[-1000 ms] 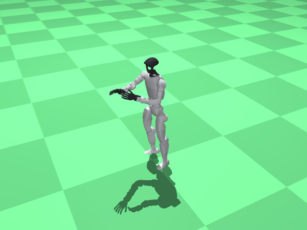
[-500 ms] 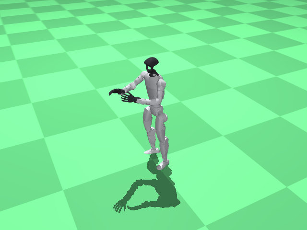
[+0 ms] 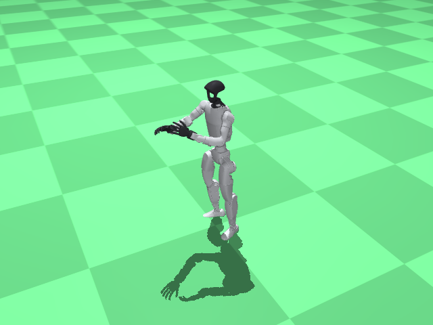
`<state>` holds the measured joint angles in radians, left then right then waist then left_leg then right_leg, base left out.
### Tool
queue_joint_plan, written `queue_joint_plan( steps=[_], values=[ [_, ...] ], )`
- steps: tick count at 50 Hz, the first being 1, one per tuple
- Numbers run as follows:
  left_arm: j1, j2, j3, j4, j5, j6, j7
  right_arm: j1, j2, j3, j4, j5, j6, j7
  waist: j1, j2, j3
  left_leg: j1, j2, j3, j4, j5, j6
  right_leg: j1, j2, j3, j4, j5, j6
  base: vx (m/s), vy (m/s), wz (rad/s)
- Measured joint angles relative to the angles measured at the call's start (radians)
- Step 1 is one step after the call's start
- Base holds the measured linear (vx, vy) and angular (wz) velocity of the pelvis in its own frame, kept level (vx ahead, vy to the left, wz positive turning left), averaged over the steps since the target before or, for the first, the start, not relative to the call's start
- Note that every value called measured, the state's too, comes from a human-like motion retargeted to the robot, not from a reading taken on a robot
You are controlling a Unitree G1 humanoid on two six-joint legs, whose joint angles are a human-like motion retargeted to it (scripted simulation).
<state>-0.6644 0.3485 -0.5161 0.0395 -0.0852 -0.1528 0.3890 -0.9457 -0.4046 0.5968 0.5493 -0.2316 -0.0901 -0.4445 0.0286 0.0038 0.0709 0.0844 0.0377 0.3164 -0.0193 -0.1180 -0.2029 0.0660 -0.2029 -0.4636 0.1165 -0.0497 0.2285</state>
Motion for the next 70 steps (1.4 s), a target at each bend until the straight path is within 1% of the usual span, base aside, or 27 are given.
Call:
queue_joint_plan(
  steps=[4,8,13,15,17,20,22,24,27,30,35,38,40,42,45,47,49,50,52,54,56,60,63,65,66,68,70],
  values=[
    [-0.102,0.023,0.106,-0.175,0.119,-0.033,0.075,0.022,-0.022,0.004,-0.002,-0.019,-0.007,0.023,0.011,-0.005,-0.014,-0.001,0.002,0.004,0.0,-0.002,-0.005,-0.002,0.003,0.003,-0.002,0.003,0.001,0.0,0.0,0.0],
    [-0.317,0.037,0.199,-0.308,0.281,0.005,0.163,0.038,-0.005,-0.031,0.02,-0.044,0.006,0.051,0.022,-0.006,-0.029,-0.001,0.005,0.009,-0.001,-0.004,-0.009,-0.003,0.007,0.008,-0.008,0.007,0.003,0.0,0.0,0.0],
    [-0.448,0.018,0.221,-0.407,0.391,0.045,0.252,0.035,0.02,-0.04,0.012,-0.06,0.008,0.053,0.023,-0.009,-0.03,0.0,0.006,0.016,0.0,-0.007,-0.008,-0.004,0.01,0.017,-0.015,0.011,-0.001,0.0,0.0,0.0],
    [-0.402,-0.009,0.208,-0.408,0.379,0.032,0.251,0.028,0.024,-0.031,0.007,-0.053,0.002,0.047,0.023,-0.011,-0.023,0.002,0.005,0.019,0.001,-0.009,-0.007,-0.003,0.01,0.022,-0.015,0.012,-0.003,0.0,0.0,0.0],
    [-0.273,-0.054,0.177,-0.356,0.289,-0.009,0.188,0.021,0.026,-0.033,0.005,-0.054,-0.003,0.042,0.026,-0.011,-0.012,0.006,0.003,0.022,0.002,-0.01,-0.004,-0.002,0.008,0.025,-0.013,0.011,0.0,0.0,0.0,0.0],
    [-0.071,-0.055,0.08,-0.157,-0.015,-0.032,0.062,0.018,0.021,-0.038,-0.006,0.013,0.007,0.003,0.028,-0.012,0.002,0.011,-0.001,0.025,-0.002,-0.009,0.005,-0.001,0.003,0.026,-0.012,0.01,0.002,0.0,0.0,0.0],
    [0.012,-0.054,0.002,0.017,-0.192,-0.004,-0.032,0.015,0.016,-0.036,-0.01,0.049,0.018,-0.009,0.028,-0.016,0.01,0.012,-0.003,0.025,-0.003,-0.008,0.01,-0.001,0.001,0.026,-0.011,0.009,0.003,0.0,0.0,0.0],
    [0.066,-0.052,-0.026,0.077,-0.242,-0.006,-0.043,0.019,0.007,-0.036,-0.016,0.063,0.015,-0.022,0.029,-0.02,0.013,0.012,-0.003,0.025,-0.003,-0.008,0.012,-0.001,0.001,0.026,-0.011,0.01,0.003,0.0,0.0,0.0],
    [0.066,-0.053,0.034,-0.051,-0.189,-0.054,-0.005,0.037,-0.007,-0.045,-0.017,0.062,0.005,-0.022,0.037,-0.027,0.01,0.01,-0.002,0.025,-0.003,-0.01,0.009,-0.003,0.003,0.026,-0.011,0.012,0.003,0.0,0.0,0.0],
    [-0.065,-0.045,0.132,-0.236,-0.076,-0.057,0.001,0.056,-0.014,-0.06,0.001,0.04,0.018,0.02,0.05,-0.032,-0.003,0.009,0.001,0.024,-0.002,-0.012,0.003,-0.002,0.006,0.024,-0.013,0.013,0.004,0.0,0.0,0.0],
    [-0.36,-0.06,0.196,-0.458,0.147,-0.035,0.175,0.057,0.004,-0.074,0.014,0.011,0.026,0.052,0.054,-0.034,-0.02,0.01,0.005,0.023,-0.001,-0.016,-0.002,0.001,0.01,0.024,-0.016,0.014,0.001,0.0,0.0,0.0],
    [-0.428,-0.062,0.22,-0.506,0.234,-0.01,0.279,0.054,0.008,-0.088,-0.002,0.022,0.016,0.016,0.056,-0.033,-0.017,0.013,0.005,0.024,-0.001,-0.018,-0.004,0.002,0.01,0.025,-0.014,0.012,0.0,0.0,0.0,0.0],
    [-0.375,-0.098,0.185,-0.493,0.27,-0.026,0.29,0.042,0.016,-0.078,-0.004,0.015,0.002,0.002,0.054,-0.034,-0.012,0.016,0.005,0.026,0.001,-0.021,-0.003,0.004,0.009,0.03,-0.011,0.011,0.0,0.0,0.0,0.0],
    [-0.238,-0.101,0.154,-0.414,0.267,-0.072,0.227,0.035,0.018,-0.084,0.0,-0.011,-0.023,-0.01,0.057,-0.032,-0.007,0.019,0.003,0.029,0.003,-0.023,-0.002,0.004,0.006,0.032,-0.006,0.007,0.005,0.0,0.0,0.0],
    [-0.068,-0.048,0.044,-0.179,0.134,-0.074,0.088,0.025,0.021,-0.076,0.0,0.031,-0.031,-0.038,0.057,-0.033,-0.006,0.022,0.0,0.031,0.002,-0.024,0.006,0.003,0.002,0.034,-0.001,0.003,0.006,0.0,0.0,0.0],
    [0.006,-0.031,-0.045,0.006,-0.008,-0.042,-0.049,0.018,0.024,-0.071,-0.004,0.061,-0.019,-0.037,0.055,-0.035,-0.004,0.022,-0.002,0.033,0.002,-0.023,0.012,0.001,-0.001,0.035,0.001,0.002,0.007,0.0,0.0,0.0],
    [0.059,-0.027,-0.081,0.09,-0.093,-0.034,-0.08,0.016,0.021,-0.068,-0.018,0.079,-0.019,-0.043,0.053,-0.036,-0.002,0.022,-0.003,0.035,0.001,-0.023,0.015,-0.001,-0.001,0.037,0.002,0.002,0.006,0.0,0.0,0.0],
    [0.083,-0.025,-0.079,0.087,-0.108,-0.043,-0.057,0.017,0.019,-0.066,-0.026,0.082,-0.023,-0.051,0.052,-0.036,-0.002,0.022,-0.003,0.036,0.001,-0.023,0.016,-0.002,-0.001,0.039,0.001,0.002,0.006,0.0,0.0,0.0],
    [0.083,-0.028,-0.02,-0.028,-0.086,-0.075,-0.008,0.027,0.014,-0.066,-0.035,0.08,-0.028,-0.041,0.055,-0.035,-0.005,0.02,-0.002,0.037,0.001,-0.024,0.014,-0.003,0.0,0.041,0.0,0.004,0.005,0.0,0.0,0.0],
    [0.018,-0.031,0.054,-0.166,-0.043,-0.082,-0.008,0.038,0.014,-0.065,-0.031,0.075,-0.021,-0.01,0.059,-0.035,-0.012,0.019,0.0,0.038,0.002,-0.025,0.011,-0.004,0.002,0.041,-0.003,0.006,0.005,0.0,0.0,0.0],
    [-0.097,-0.031,0.115,-0.28,0.03,-0.077,0.017,0.044,0.017,-0.065,-0.017,0.057,-0.01,0.019,0.063,-0.034,-0.021,0.017,0.001,0.038,0.002,-0.026,0.006,-0.004,0.004,0.04,-0.006,0.007,0.005,0.0,0.0,0.0],
    [-0.343,-0.064,0.177,-0.428,0.221,-0.047,0.154,0.044,0.035,-0.069,0.006,0.013,-0.001,0.056,0.061,-0.032,-0.03,0.014,0.003,0.036,0.003,-0.026,0.001,-0.003,0.008,0.039,-0.01,0.01,0.002,0.0,0.0,0.0],
    [-0.437,-0.087,0.198,-0.482,0.255,-0.023,0.274,0.041,0.04,-0.074,-0.004,0.042,-0.001,0.025,0.058,-0.03,-0.023,0.015,0.004,0.034,0.002,-0.025,-0.001,-0.002,0.008,0.037,-0.011,0.01,-0.002,0.0,0.0,0.0],
    [-0.413,-0.121,0.179,-0.487,0.25,-0.033,0.317,0.033,0.042,-0.066,-0.008,0.049,-0.007,0.004,0.056,-0.028,-0.015,0.016,0.003,0.034,0.002,-0.024,-0.001,-0.001,0.008,0.038,-0.01,0.01,-0.003,0.0,0.0,0.0],
    [-0.358,-0.139,0.148,-0.459,0.231,-0.048,0.296,0.024,0.042,-0.055,-0.002,0.051,-0.012,0.004,0.055,-0.027,-0.01,0.017,0.003,0.033,0.003,-0.024,0.0,0.0,0.007,0.039,-0.009,0.01,-0.003,0.0,0.0,0.0],
    [-0.218,-0.133,0.108,-0.373,0.167,-0.072,0.227,0.017,0.041,-0.06,-0.002,0.045,-0.021,-0.011,0.054,-0.024,-0.001,0.018,0.001,0.033,0.002,-0.023,0.003,0.0,0.005,0.038,-0.006,0.009,0.001,0.0,0.0,0.0],
    [-0.089,-0.099,0.034,-0.215,0.015,-0.059,0.115,0.011,0.039,-0.059,-0.006,0.073,-0.014,-0.03,0.051,-0.023,0.005,0.019,-0.001,0.032,0.001,-0.021,0.009,0.0,0.002,0.036,-0.004,0.007,0.003,0.0,0.0,0.0]
  ],
)
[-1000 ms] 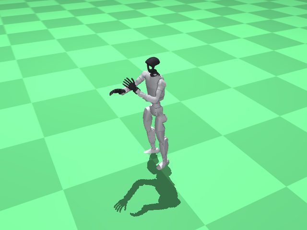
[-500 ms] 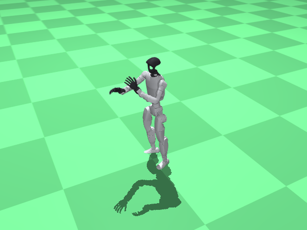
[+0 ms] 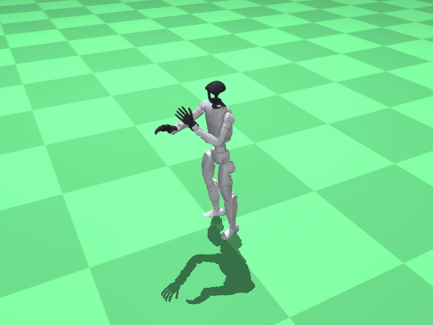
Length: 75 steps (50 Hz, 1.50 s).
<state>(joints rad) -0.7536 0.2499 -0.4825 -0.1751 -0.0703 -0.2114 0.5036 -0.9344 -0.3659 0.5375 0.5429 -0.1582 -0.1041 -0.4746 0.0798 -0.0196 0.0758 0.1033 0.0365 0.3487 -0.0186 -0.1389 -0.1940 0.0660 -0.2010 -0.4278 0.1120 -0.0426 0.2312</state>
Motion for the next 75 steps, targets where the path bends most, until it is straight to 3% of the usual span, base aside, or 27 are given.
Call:
queue_joint_plan(
  steps=[3,5,8,13,17,20,23,25,28,32,38,42,44,48,51,53,57,63,67,70,72,75],
  values=[
    [0.102,0.029,-0.111,0.252,-0.18,0.055,-0.162,-0.009,-0.009,0.004,-0.013,0.029,0.016,-0.005,-0.005,-0.003,0.008,-0.001,-0.002,-0.002,-0.002,0.003,0.006,-0.002,-0.003,-0.003,0.003,-0.002,0.001,0.0,0.0,0.0],
    [0.141,0.038,-0.118,0.266,-0.192,0.036,-0.14,-0.005,-0.019,0.004,-0.027,0.03,0.005,-0.021,-0.007,-0.005,0.009,-0.003,-0.001,-0.003,-0.002,0.004,0.007,-0.004,-0.002,-0.003,0.004,-0.001,0.001,0.0,0.0,0.0],
    [0.102,0.036,-0.024,0.09,-0.129,-0.011,-0.104,0.016,-0.028,-0.008,-0.033,0.03,-0.003,-0.002,-0.004,-0.007,0.003,-0.006,0.002,-0.005,-0.002,0.004,0.002,-0.006,0.001,-0.006,0.005,0.0,0.001,0.0,0.0,0.0],
    [-0.166,0.036,0.123,-0.165,0.061,-0.018,-0.025,0.035,-0.017,-0.031,-0.001,0.018,0.008,0.07,-0.006,-0.006,-0.016,-0.012,0.008,-0.01,-0.001,0.005,-0.008,-0.008,0.006,-0.011,0.003,0.003,0.002,0.0,0.0,0.0],
    [-0.329,0.018,0.185,-0.266,0.229,0.025,0.175,0.038,-0.005,-0.044,-0.004,0.032,-0.001,0.045,-0.015,-0.003,-0.02,-0.014,0.009,-0.012,-0.002,0.007,-0.012,-0.008,0.009,-0.013,0.0,0.004,-0.003,0.0,0.0,0.0],
    [-0.269,-0.015,0.137,-0.24,0.263,0.021,0.218,0.025,-0.003,-0.026,-0.004,0.028,-0.017,0.023,-0.019,-0.001,-0.012,-0.013,0.008,-0.013,0.0,0.008,-0.013,-0.004,0.008,-0.012,-0.001,0.004,-0.005,0.0,0.0,0.0],
    [-0.073,0.025,0.073,-0.091,0.146,-0.01,0.035,0.017,-0.003,-0.033,-0.005,0.028,-0.023,0.023,-0.023,-0.002,-0.004,-0.012,0.005,-0.014,0.002,0.009,-0.008,-0.002,0.004,-0.014,0.0,0.0,-0.004,0.0,0.0,0.0],
    [0.036,0.056,0.011,0.065,0.012,0.011,-0.12,0.014,-0.003,-0.032,-0.015,0.05,-0.011,0.028,-0.029,-0.006,-0.001,-0.013,0.003,-0.016,0.003,0.01,-0.003,-0.002,0.002,-0.016,0.0,-0.002,-0.005,0.0,0.0,0.0],
    [0.138,0.076,-0.045,0.219,-0.082,0.035,-0.203,0.021,-0.015,-0.032,-0.042,0.063,-0.011,0.019,-0.034,-0.012,0.004,-0.016,0.003,-0.019,0.003,0.012,0.0,-0.001,0.001,-0.021,-0.002,-0.003,-0.007,0.0,0.0,0.0],
    [0.128,0.062,0.019,0.073,-0.056,-0.01,-0.148,0.051,-0.037,-0.031,-0.062,0.073,-0.023,0.027,-0.029,-0.021,-0.001,-0.021,0.006,-0.026,0.003,0.014,-0.004,0.0,0.005,-0.028,-0.006,-0.001,-0.008,0.0,0.0,0.0],
    [-0.223,0.024,0.146,-0.189,0.175,0.012,0.013,0.079,-0.048,-0.03,-0.038,0.026,-0.008,0.088,-0.014,-0.028,-0.021,-0.027,0.013,-0.037,0.0,0.017,-0.017,0.002,0.014,-0.041,-0.014,0.002,-0.008,0.0,0.0,0.0],
    [-0.37,0.003,0.162,-0.244,0.275,0.043,0.191,0.081,-0.043,-0.029,-0.042,0.045,-0.014,0.049,-0.011,-0.029,-0.017,-0.028,0.015,-0.042,-0.003,0.02,-0.019,0.003,0.017,-0.045,-0.016,0.003,-0.012,0.0,0.0,0.0],
    [-0.336,-0.026,0.135,-0.216,0.281,0.027,0.208,0.073,-0.037,-0.025,-0.039,0.04,-0.024,0.039,-0.01,-0.028,-0.011,-0.028,0.015,-0.044,-0.002,0.021,-0.02,0.004,0.017,-0.046,-0.015,0.002,-0.012,0.0,0.0,0.0],
    [-0.102,-0.028,0.043,-0.021,0.122,-0.01,0.08,0.059,-0.033,-0.038,-0.035,0.046,-0.031,0.005,-0.007,-0.024,0.004,-0.026,0.01,-0.045,-0.004,0.023,-0.014,0.005,0.012,-0.049,-0.011,-0.001,-0.006,0.0,0.0,0.0],
    [0.041,-0.014,-0.091,0.242,-0.108,0.038,-0.117,0.046,-0.037,-0.032,-0.042,0.085,-0.009,-0.002,-0.007,-0.025,0.013,-0.026,0.007,-0.047,-0.005,0.026,-0.007,0.005,0.008,-0.051,-0.01,-0.003,-0.006,0.0,0.0,0.0],
    [0.102,-0.012,-0.138,0.333,-0.161,0.052,-0.168,0.046,-0.043,-0.032,-0.054,0.093,-0.01,-0.009,-0.006,-0.026,0.016,-0.026,0.006,-0.047,-0.005,0.026,-0.005,0.005,0.007,-0.052,-0.01,-0.004,-0.005,0.0,0.0,0.0],
    [0.096,-0.024,-0.059,0.171,-0.106,0.002,-0.111,0.065,-0.058,-0.043,-0.063,0.092,-0.021,-0.005,0.003,-0.03,0.012,-0.028,0.009,-0.048,-0.005,0.025,-0.009,0.005,0.01,-0.052,-0.012,-0.003,-0.007,0.0,0.0,0.0],
    [-0.22,-0.005,0.093,-0.132,0.109,0.01,0.006,0.075,-0.051,-0.06,-0.022,0.058,0.001,0.059,0.011,-0.031,-0.008,-0.029,0.016,-0.048,-0.005,0.023,-0.016,0.005,0.018,-0.052,-0.014,-0.002,-0.005,0.0,0.0,0.0],
    [-0.335,-0.021,0.11,-0.235,0.206,0.002,0.155,0.066,-0.035,-0.057,-0.022,0.073,-0.014,0.034,0.004,-0.029,-0.01,-0.027,0.02,-0.047,-0.003,0.02,-0.018,0.005,0.023,-0.049,-0.014,-0.002,-0.008,0.0,0.0,0.0],
    [-0.282,-0.042,0.083,-0.215,0.293,-0.021,0.229,0.052,-0.031,-0.048,-0.015,0.046,-0.046,0.007,0.003,-0.027,-0.005,-0.024,0.021,-0.045,0.0,0.018,-0.019,0.007,0.023,-0.045,-0.01,-0.004,-0.006,0.0,0.0,0.0],
    [-0.18,-0.011,0.075,-0.156,0.27,-0.038,0.185,0.05,-0.031,-0.063,-0.015,0.046,-0.057,-0.013,0.003,-0.024,-0.001,-0.022,0.02,-0.044,0.0,0.017,-0.017,0.007,0.02,-0.046,-0.007,-0.007,-0.003,0.0,0.0,0.0],
    [-0.02,0.007,-0.019,0.028,0.033,-0.045,-0.016,0.038,-0.026,-0.059,-0.016,0.098,-0.046,-0.021,-0.002,-0.025,0.006,-0.02,0.017,-0.045,0.001,0.017,-0.01,0.008,0.015,-0.048,-0.001,-0.012,-0.004,0.0,0.0,0.0]
  ],
)
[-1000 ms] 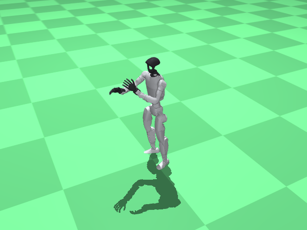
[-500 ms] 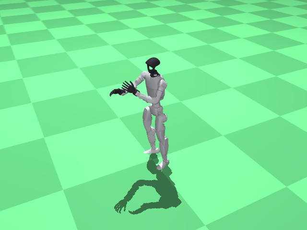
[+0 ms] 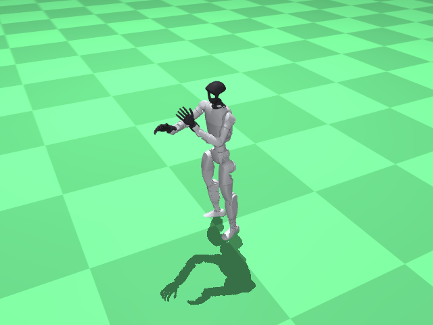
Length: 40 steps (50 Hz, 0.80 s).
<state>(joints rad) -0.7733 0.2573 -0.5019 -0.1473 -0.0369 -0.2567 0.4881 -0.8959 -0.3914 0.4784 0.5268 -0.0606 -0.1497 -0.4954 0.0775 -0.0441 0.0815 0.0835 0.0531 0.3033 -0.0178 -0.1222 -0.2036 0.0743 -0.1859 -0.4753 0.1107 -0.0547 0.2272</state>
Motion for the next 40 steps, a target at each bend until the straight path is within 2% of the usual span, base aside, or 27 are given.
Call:
queue_joint_plan(
  steps=[3,5,9,15,19,22,25,28,30,34,40],
  values=[
    [0.108,-0.007,-0.091,0.226,-0.268,0.085,-0.211,-0.006,0.0,0.0,-0.015,0.048,0.036,0.014,-0.004,-0.003,0.006,0.001,-0.003,-0.002,0.001,0.0,0.007,0.001,-0.004,-0.003,0.003,-0.004,-0.002,0.0,0.0,0.0],
    [0.152,-0.001,-0.108,0.261,-0.277,0.088,-0.213,-0.002,-0.006,0.004,-0.03,0.045,0.032,0.008,-0.007,-0.004,0.006,0.0,-0.004,-0.003,0.001,0.0,0.007,0.001,-0.005,-0.004,0.004,-0.005,-0.003,0.0,0.0,0.0],
    [0.106,-0.007,-0.007,0.056,-0.161,0.029,-0.152,0.021,-0.016,0.008,-0.041,0.023,0.02,0.032,-0.001,-0.007,-0.005,-0.001,-0.002,-0.005,0.002,-0.002,0.002,0.002,-0.003,-0.006,0.003,-0.005,-0.005,0.0,0.0,0.0],
    [-0.191,-0.035,0.139,-0.251,0.117,0.012,0.02,0.036,0.004,-0.002,-0.01,-0.035,0.024,0.088,0.005,-0.007,-0.025,-0.002,0.003,-0.007,0.003,-0.006,-0.007,0.003,0.003,-0.006,-0.001,-0.003,-0.006,0.0,0.0,0.0],
    [-0.276,-0.039,0.132,-0.307,0.227,0.035,0.147,0.03,0.012,0.007,-0.009,-0.03,0.014,0.064,0.004,-0.005,-0.026,-0.001,0.004,-0.006,0.003,-0.007,-0.007,0.004,0.004,-0.003,-0.002,-0.002,-0.01,0.0,0.0,0.0],
    [-0.16,0.0,0.124,-0.261,0.34,-0.014,0.219,0.022,0.014,0.002,-0.02,-0.083,-0.035,0.017,0.001,0.004,-0.016,0.002,0.002,-0.001,0.003,-0.008,-0.007,0.004,0.001,0.001,0.001,-0.004,-0.003,0.0,0.0,0.0],
    [0.0,0.025,0.011,-0.066,0.088,-0.005,0.067,0.01,0.012,0.014,-0.024,-0.025,-0.013,-0.002,0.001,0.006,-0.011,0.003,-0.002,0.001,0.002,-0.006,0.001,0.003,-0.003,0.002,0.002,-0.004,-0.003,0.0,0.0,0.0],
    [0.104,0.022,-0.093,0.179,-0.274,0.111,-0.179,-0.002,0.004,0.018,-0.035,0.036,0.049,0.018,0.001,0.004,-0.003,0.003,-0.006,0.002,0.001,-0.004,0.01,0.002,-0.007,0.002,0.001,-0.004,-0.003,0.0,0.0,0.0],
    [0.145,0.026,-0.104,0.217,-0.328,0.132,-0.197,0.0,-0.004,0.017,-0.046,0.043,0.057,0.015,0.001,0.002,-0.002,0.003,-0.007,0.003,0.001,-0.003,0.011,0.001,-0.007,0.003,0.0,-0.003,-0.003,0.0,0.0,0.0],
    [0.101,0.023,0.028,0.012,-0.175,0.077,-0.125,0.024,-0.014,0.008,-0.051,0.024,0.044,0.037,0.007,-0.004,-0.009,0.001,-0.004,0.005,0.001,-0.005,0.006,-0.001,-0.003,0.005,-0.003,0.0,-0.004,0.0,0.0,0.0],
    [-0.189,-0.007,0.161,-0.273,0.118,0.032,0.03,0.033,0.006,0.002,-0.012,-0.041,0.037,0.091,0.007,-0.007,-0.023,-0.001,0.003,0.006,0.004,-0.009,-0.004,0.0,0.004,0.007,-0.006,0.004,-0.004,0.0,0.0,0.0]
  ],
)
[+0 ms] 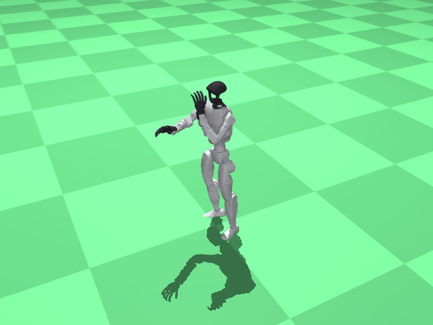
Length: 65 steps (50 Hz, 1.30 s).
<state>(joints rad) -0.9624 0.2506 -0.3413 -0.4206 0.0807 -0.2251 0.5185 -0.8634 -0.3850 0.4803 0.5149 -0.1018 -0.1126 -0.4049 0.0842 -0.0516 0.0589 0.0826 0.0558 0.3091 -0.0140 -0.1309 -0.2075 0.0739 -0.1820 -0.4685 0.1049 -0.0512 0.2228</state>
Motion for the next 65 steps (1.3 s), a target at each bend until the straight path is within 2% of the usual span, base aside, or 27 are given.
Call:
queue_joint_plan(
  steps=[4,7,8,10,12,13,15,18,23,27,30,32,33,36,38,39,42,45,48,52,55,57,58,60,61,63,65],
  values=[
    [-0.111,-0.002,0.014,-0.066,0.224,0.01,0.187,-0.002,0.008,0.0,-0.005,-0.032,-0.034,-0.044,-0.004,0.002,0.002,0.0,0.002,0.0,0.001,-0.001,-0.004,0.0,0.001,0.001,0.001,0.0,-0.002,0.0,0.0,0.0],
    [-0.03,-0.021,-0.022,0.029,0.309,-0.009,0.232,-0.014,0.008,0.022,-0.002,-0.05,-0.071,-0.065,-0.008,0.006,0.008,0.002,0.0,0.0,0.002,0.0,-0.004,0.002,0.0,0.003,0.003,0.0,-0.002,0.0,0.0,0.0],
    [0.027,-0.019,-0.033,0.087,0.248,-0.021,0.198,-0.018,0.005,0.015,-0.001,-0.048,-0.068,-0.073,-0.006,0.009,0.012,0.003,-0.002,0.0,0.001,0.0,-0.003,0.002,-0.003,0.002,0.004,-0.001,0.002,0.0,0.0,0.0],
    [0.14,-0.016,-0.092,0.224,-0.011,-0.015,0.066,-0.026,0.0,0.013,-0.008,0.002,-0.037,-0.081,-0.005,0.013,0.019,0.003,-0.005,0.0,-0.001,0.004,0.004,0.001,-0.006,0.0,0.004,-0.001,0.003,0.0,0.0,0.0],
    [0.229,-0.018,-0.168,0.377,-0.271,0.041,-0.112,-0.033,-0.006,0.016,-0.018,0.043,0.002,-0.068,-0.005,0.013,0.024,0.002,-0.008,-0.001,-0.003,0.006,0.01,0.0,-0.009,-0.002,0.003,0.0,0.004,0.0,0.0,0.0],
    [0.263,-0.013,-0.196,0.432,-0.337,0.064,-0.179,-0.034,-0.01,0.016,-0.025,0.052,0.011,-0.062,-0.005,0.013,0.026,0.001,-0.009,-0.001,-0.004,0.007,0.011,-0.001,-0.01,-0.002,0.003,0.0,0.004,0.0,0.0,0.0],
    [0.315,0.002,-0.224,0.448,-0.362,0.057,-0.217,-0.028,-0.02,0.017,-0.039,0.052,0.005,-0.067,-0.005,0.014,0.025,-0.001,-0.01,0.0,-0.004,0.008,0.011,-0.003,-0.01,-0.002,0.0,0.002,0.005,0.0,0.0,0.0],
    [0.297,-0.012,-0.154,0.304,-0.277,-0.001,-0.162,-0.006,-0.029,0.013,-0.044,0.037,-0.012,-0.062,0.001,0.011,0.017,-0.005,-0.009,0.001,-0.005,0.008,0.007,-0.006,-0.008,0.0,-0.003,0.005,0.005,0.0,0.0,0.0],
    [0.035,-0.028,-0.001,0.064,0.007,-0.011,-0.001,0.019,-0.023,0.004,-0.012,-0.033,-0.005,-0.01,0.005,0.012,-0.003,-0.008,-0.005,0.001,-0.006,0.007,-0.004,-0.008,-0.003,0.0,-0.006,0.008,0.005,0.0,0.0,0.0],
    [-0.127,-0.023,0.017,-0.026,0.168,0.002,0.193,0.019,-0.012,0.011,-0.006,-0.026,-0.026,-0.04,-0.002,0.015,-0.007,-0.007,-0.003,0.0,-0.006,0.007,-0.007,-0.008,-0.001,0.0,-0.005,0.008,-0.001,0.0,0.0,0.0],
    [-0.077,-0.029,-0.018,-0.033,0.298,-0.025,0.27,0.011,-0.004,0.016,-0.006,-0.07,-0.063,-0.07,-0.01,0.02,-0.002,-0.005,-0.003,0.0,-0.004,0.005,-0.009,-0.006,-0.002,0.002,-0.001,0.005,0.0,0.0,0.0,0.0],
    [0.082,-0.008,-0.059,0.051,0.177,-0.069,0.148,0.002,-0.003,0.008,-0.009,-0.053,-0.066,-0.071,-0.012,0.026,0.004,-0.002,-0.007,0.0,-0.004,0.004,-0.003,-0.005,-0.007,0.001,0.003,0.003,0.004,0.0,0.0,0.0],
    [0.149,-0.003,-0.104,0.113,0.045,-0.07,0.07,-0.003,-0.004,0.012,-0.011,-0.023,-0.053,-0.076,-0.012,0.027,0.006,-0.001,-0.008,0.0,-0.004,0.005,0.0,-0.004,-0.009,0.001,0.004,0.002,0.003,0.0,0.0,0.0],
    [0.308,-0.001,-0.236,0.358,-0.364,0.02,-0.165,-0.02,-0.008,0.014,-0.02,0.061,-0.003,-0.087,-0.01,0.026,0.013,0.001,-0.013,0.0,-0.005,0.006,0.011,-0.003,-0.014,-0.001,0.006,0.0,0.002,0.0,0.0,0.0],
    [0.37,0.002,-0.277,0.456,-0.47,0.064,-0.217,-0.023,-0.016,0.012,-0.033,0.082,0.007,-0.096,-0.008,0.026,0.014,0.001,-0.014,0.0,-0.005,0.006,0.014,-0.003,-0.016,-0.001,0.006,0.0,0.002,0.0,0.0,0.0],
    [0.384,0.004,-0.273,0.451,-0.467,0.055,-0.201,-0.021,-0.021,0.01,-0.039,0.081,0.003,-0.103,-0.007,0.026,0.013,0.001,-0.015,0.0,-0.005,0.006,0.014,-0.003,-0.016,-0.001,0.006,0.0,0.001,0.0,0.0,0.0],
    [0.353,-0.002,-0.193,0.317,-0.36,0.001,-0.142,-0.003,-0.031,0.001,-0.047,0.069,-0.011,-0.097,-0.002,0.026,0.004,-0.001,-0.014,-0.001,-0.005,0.006,0.009,-0.004,-0.015,-0.001,0.005,0.001,0.001,0.0,0.0,0.0],
    [0.201,-0.004,-0.081,0.156,-0.205,-0.012,-0.107,0.014,-0.03,-0.011,-0.027,0.045,-0.004,-0.055,0.003,0.027,-0.011,-0.003,-0.012,-0.004,-0.005,0.005,0.002,-0.004,-0.012,-0.005,0.002,0.002,0.001,0.0,0.0,0.0],
    [0.026,-0.014,-0.015,0.039,-0.032,-0.025,-0.005,0.015,-0.018,-0.022,-0.003,0.002,-0.004,-0.024,0.001,0.031,-0.021,-0.005,-0.01,-0.006,-0.006,0.004,-0.005,-0.003,-0.009,-0.007,0.0,0.003,0.0,0.0,0.0,0.0],
    [-0.101,-0.013,-0.008,-0.025,0.111,-0.028,0.154,0.009,-0.004,-0.017,0.006,0.012,-0.026,-0.051,-0.004,0.036,-0.023,-0.004,-0.008,-0.008,-0.006,0.004,-0.008,-0.001,-0.007,-0.006,-0.002,0.004,-0.006,0.0,0.0,0.0],
    [-0.005,0.014,-0.023,-0.004,0.24,-0.057,0.199,0.004,0.002,-0.026,0.0,-0.03,-0.07,-0.081,-0.008,0.044,-0.015,-0.002,-0.01,-0.005,-0.005,0.003,-0.009,0.0,-0.01,-0.005,0.0,0.002,0.0,0.0,0.0,0.0],
    [0.102,0.036,-0.097,0.083,0.081,-0.056,0.108,-0.005,0.002,-0.017,-0.003,0.017,-0.059,-0.093,-0.008,0.046,-0.01,0.0,-0.013,-0.005,-0.006,0.004,-0.003,0.0,-0.013,-0.004,0.002,0.001,0.0,0.0,0.0,0.0],
    [0.157,0.039,-0.146,0.146,-0.062,-0.044,0.026,-0.01,0.001,-0.012,-0.006,0.047,-0.043,-0.095,-0.007,0.046,-0.007,0.001,-0.014,-0.004,-0.006,0.004,0.001,0.0,-0.014,-0.004,0.002,0.0,0.0,0.0,0.0,0.0],
    [0.249,0.037,-0.234,0.296,-0.347,0.02,-0.156,-0.019,-0.004,-0.005,-0.012,0.098,-0.005,-0.089,-0.005,0.045,-0.001,0.002,-0.016,-0.004,-0.007,0.005,0.008,0.001,-0.016,-0.004,0.002,0.0,-0.001,0.0,0.0,0.0],
    [0.275,0.038,-0.258,0.354,-0.413,0.046,-0.206,-0.021,-0.008,-0.004,-0.018,0.107,0.005,-0.086,-0.004,0.044,0.001,0.002,-0.017,-0.003,-0.007,0.005,0.01,0.0,-0.017,-0.004,0.002,-0.001,0.0,0.0,0.0,0.0],
    [0.31,0.043,-0.278,0.397,-0.452,0.055,-0.228,-0.018,-0.015,-0.002,-0.029,0.109,0.005,-0.091,-0.003,0.042,0.001,0.001,-0.017,-0.002,-0.007,0.005,0.011,0.0,-0.017,-0.003,0.002,-0.001,0.0,0.0,0.0,0.0],
    [0.307,0.037,-0.243,0.336,-0.398,0.016,-0.178,-0.008,-0.021,-0.003,-0.037,0.096,-0.007,-0.094,0.0,0.038,-0.001,0.0,-0.016,-0.001,-0.007,0.005,0.009,-0.001,-0.016,-0.002,0.001,0.0,-0.001,0.0,0.0,0.0]
  ],
)
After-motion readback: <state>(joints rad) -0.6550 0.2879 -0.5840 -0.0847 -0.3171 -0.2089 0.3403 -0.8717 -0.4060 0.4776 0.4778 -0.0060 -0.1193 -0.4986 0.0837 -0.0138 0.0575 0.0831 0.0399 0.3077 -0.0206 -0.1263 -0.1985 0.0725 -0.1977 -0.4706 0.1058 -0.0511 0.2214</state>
